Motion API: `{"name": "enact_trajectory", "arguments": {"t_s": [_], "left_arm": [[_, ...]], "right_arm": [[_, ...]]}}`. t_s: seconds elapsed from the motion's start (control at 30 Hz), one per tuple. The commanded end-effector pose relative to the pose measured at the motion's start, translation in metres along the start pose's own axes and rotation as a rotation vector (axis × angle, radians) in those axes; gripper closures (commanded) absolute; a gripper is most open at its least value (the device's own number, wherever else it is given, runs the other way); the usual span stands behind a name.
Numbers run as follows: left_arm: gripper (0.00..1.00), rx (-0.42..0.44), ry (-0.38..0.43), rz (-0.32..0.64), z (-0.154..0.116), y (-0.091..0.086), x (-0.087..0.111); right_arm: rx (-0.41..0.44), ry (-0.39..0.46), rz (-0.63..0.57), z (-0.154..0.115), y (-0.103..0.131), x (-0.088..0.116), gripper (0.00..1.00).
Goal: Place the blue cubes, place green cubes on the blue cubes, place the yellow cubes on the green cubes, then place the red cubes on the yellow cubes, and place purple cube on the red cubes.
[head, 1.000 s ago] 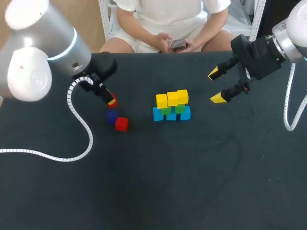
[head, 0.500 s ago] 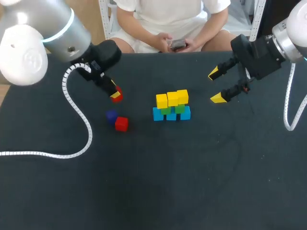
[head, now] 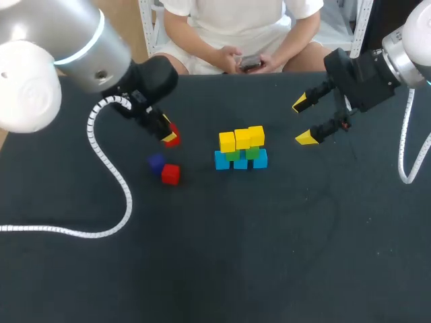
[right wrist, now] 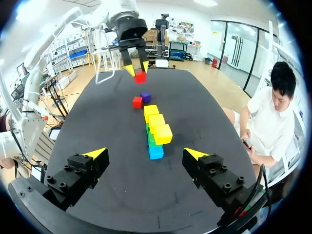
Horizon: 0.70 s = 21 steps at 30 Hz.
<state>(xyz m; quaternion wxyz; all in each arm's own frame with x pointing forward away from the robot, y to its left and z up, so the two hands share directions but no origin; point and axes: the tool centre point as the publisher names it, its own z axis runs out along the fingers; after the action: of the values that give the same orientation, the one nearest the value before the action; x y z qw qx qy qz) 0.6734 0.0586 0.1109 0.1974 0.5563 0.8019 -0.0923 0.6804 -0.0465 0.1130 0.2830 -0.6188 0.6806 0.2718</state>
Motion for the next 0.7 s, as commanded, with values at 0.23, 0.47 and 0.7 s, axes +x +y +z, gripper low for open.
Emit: {"name": "enact_trajectory", "arguments": {"t_s": [0.23,0.47,0.7], "left_arm": [[1.00,-0.001,-0.048,0.076,-0.005,0.015,-0.022],[1.00,0.033,-0.055,0.173,-0.009,0.026,-0.050],[1.00,0.068,-0.030,0.192,-0.011,0.025,-0.064]], "right_arm": [[0.003,-0.001,0.000,0.000,0.001,0.000,0.00],[0.003,-0.001,0.000,0.000,0.001,0.000,0.00],[0.003,-0.001,0.000,0.000,0.001,0.000,0.00]]}}
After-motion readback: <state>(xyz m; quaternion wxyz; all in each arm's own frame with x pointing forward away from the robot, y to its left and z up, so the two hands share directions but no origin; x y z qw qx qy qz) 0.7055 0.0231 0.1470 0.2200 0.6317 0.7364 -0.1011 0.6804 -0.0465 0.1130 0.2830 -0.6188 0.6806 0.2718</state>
